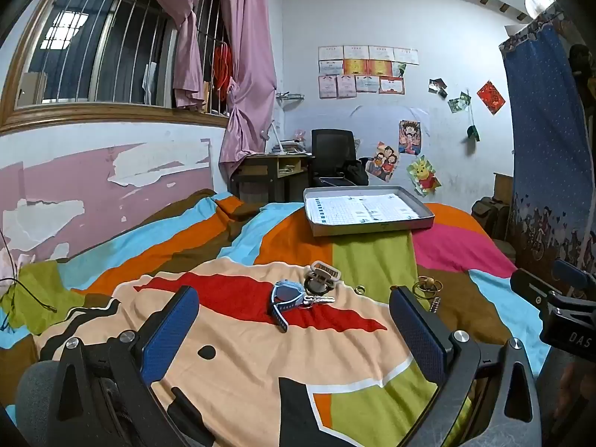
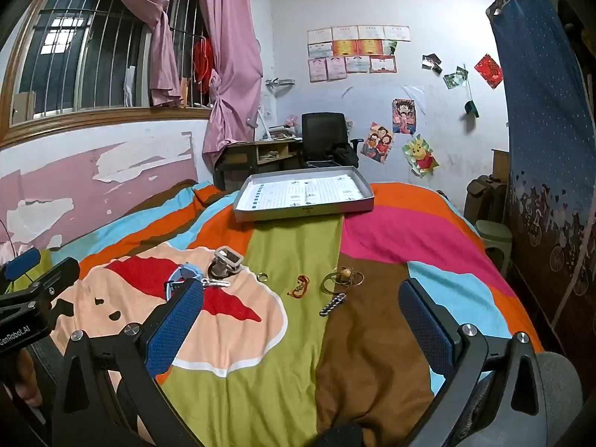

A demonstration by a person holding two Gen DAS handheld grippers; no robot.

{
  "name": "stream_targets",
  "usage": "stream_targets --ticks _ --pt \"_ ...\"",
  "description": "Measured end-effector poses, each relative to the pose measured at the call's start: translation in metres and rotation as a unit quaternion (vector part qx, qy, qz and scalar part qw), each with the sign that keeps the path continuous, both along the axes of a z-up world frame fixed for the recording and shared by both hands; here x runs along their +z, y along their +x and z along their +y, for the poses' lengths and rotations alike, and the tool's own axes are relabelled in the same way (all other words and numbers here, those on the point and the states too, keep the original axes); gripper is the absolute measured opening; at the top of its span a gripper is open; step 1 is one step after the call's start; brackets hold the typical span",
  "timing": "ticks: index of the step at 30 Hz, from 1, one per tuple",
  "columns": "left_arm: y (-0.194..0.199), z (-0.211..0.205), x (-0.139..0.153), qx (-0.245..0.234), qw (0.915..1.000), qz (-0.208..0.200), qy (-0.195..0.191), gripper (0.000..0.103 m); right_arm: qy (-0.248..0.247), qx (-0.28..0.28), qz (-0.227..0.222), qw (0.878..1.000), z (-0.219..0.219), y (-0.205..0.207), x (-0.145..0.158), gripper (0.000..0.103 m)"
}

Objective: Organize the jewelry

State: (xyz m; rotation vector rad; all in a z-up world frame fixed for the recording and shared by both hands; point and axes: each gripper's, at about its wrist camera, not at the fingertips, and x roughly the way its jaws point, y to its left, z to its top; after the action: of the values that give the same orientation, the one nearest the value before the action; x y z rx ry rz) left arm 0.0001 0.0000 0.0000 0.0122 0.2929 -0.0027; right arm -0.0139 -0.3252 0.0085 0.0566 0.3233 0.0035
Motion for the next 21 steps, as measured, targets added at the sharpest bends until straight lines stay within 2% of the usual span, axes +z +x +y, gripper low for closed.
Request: stream_targets --ticks 21 --pt "0.0000 0.0003 0.0000 0.001 1.0000 0.000 -0.002 0.103 0.004 0.000 0.002 1.000 -0.0012 0.0004 -0.0003 0.102"
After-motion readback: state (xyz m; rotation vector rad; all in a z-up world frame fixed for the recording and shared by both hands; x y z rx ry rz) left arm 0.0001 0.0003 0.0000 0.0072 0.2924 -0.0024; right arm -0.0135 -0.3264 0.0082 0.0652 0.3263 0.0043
